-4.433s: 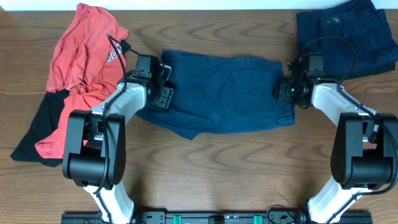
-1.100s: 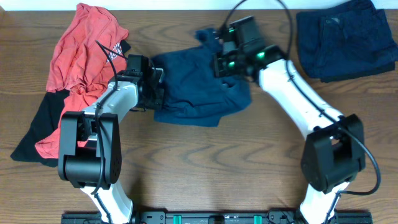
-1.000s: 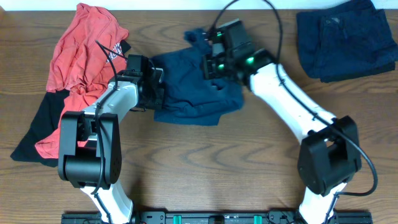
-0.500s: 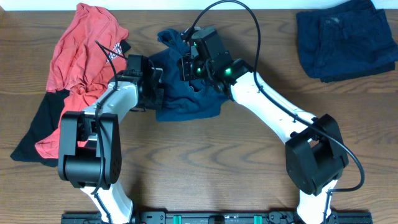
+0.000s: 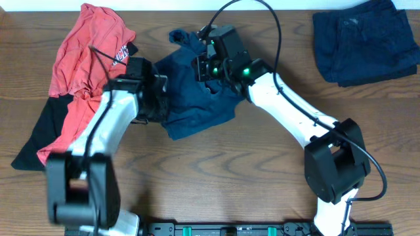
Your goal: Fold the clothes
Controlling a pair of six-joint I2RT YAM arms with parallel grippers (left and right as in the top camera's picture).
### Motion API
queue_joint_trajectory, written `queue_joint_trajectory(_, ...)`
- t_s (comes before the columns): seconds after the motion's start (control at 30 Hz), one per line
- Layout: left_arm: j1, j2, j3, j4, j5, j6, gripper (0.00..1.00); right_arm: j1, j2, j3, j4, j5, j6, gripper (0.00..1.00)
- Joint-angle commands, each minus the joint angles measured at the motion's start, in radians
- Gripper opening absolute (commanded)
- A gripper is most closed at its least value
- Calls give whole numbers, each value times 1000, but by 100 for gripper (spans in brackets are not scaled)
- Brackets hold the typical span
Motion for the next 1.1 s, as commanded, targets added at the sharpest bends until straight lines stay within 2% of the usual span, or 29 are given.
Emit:
queue_joint_trajectory(0.0, 3, -75, 28, -15, 8, -37, 17, -42, -3, 20, -20, -22, -29, 1)
queue_joint_trajectory(0.1, 3, -92, 28, -19, -16, -80, 17, -97, -30, 23, -79, -22, -76, 1)
queue_joint_trajectory(0.53, 3, 2, 28, 13, -23, -95, 17, -351, -102, 180, -467, 22, -261, 1)
queue_joint_trajectory(0.77, 2, 34, 28, 42, -13, -95, 17, -438, -102, 229, -528, 21, -284, 1)
queue_joint_trajectory(0.97, 2, 72, 28, 106, -13, -95, 17, -425, -102, 229, -547, 21, -297, 1)
queue_joint_trajectory(1.07, 3, 106, 28, 177, 46, -94, 11, -406, -102, 229, -545, 22, -297, 1)
